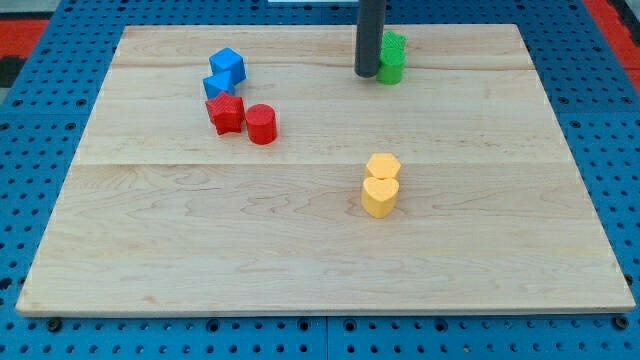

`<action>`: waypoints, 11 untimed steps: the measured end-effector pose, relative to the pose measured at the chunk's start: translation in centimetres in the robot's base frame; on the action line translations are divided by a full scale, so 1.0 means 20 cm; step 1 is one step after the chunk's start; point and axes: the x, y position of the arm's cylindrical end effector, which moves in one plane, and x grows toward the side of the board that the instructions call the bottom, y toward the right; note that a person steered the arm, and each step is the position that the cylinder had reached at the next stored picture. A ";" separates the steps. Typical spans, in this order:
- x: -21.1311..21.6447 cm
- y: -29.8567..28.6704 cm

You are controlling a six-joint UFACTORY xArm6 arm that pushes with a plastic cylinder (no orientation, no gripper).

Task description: Separate blue blocks from red blocks

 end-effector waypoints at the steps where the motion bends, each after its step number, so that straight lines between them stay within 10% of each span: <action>1: 0.30 -0.01; 8: 0.17 -1.58; 11: -0.07 -1.30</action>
